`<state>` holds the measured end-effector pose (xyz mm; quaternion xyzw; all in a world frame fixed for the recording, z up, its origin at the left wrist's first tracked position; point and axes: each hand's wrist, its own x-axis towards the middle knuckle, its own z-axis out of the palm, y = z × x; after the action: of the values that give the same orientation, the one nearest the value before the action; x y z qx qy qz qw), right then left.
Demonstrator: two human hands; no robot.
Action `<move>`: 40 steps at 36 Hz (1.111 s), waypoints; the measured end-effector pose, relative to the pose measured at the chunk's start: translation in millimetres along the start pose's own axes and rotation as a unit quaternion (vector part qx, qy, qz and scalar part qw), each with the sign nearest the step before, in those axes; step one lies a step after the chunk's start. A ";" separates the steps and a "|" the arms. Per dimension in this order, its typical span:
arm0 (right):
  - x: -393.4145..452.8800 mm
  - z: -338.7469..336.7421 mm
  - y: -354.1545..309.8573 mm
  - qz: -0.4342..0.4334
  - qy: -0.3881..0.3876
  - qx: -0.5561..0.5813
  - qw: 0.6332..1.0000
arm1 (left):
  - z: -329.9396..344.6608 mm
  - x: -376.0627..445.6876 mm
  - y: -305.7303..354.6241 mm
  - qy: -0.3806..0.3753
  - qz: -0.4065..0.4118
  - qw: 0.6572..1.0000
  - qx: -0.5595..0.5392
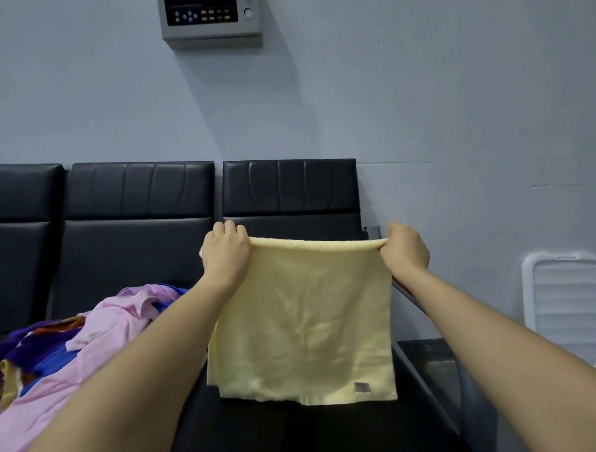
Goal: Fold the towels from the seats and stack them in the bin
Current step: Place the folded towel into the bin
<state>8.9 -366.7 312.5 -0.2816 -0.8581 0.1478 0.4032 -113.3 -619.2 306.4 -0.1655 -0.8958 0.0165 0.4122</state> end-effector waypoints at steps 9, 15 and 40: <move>4.6 14.6 14.2 0.096 -0.011 0.185 0.978 | 14.9 -8.4 1.4 -0.047 0.074 0.996 0.020; 2.1 14.2 10.0 0.109 -0.020 0.208 0.972 | 14.2 -7.8 8.3 -0.074 0.042 0.996 -0.030; 1.3 56.0 37.6 0.216 0.030 0.340 0.915 | 28.2 -10.3 23.1 -0.157 -0.206 0.941 -0.220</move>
<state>-21.5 -337.4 259.9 -0.3104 -0.6615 0.5062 0.4580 -121.5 -597.6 276.4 -0.0594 -0.9448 -0.2402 0.2145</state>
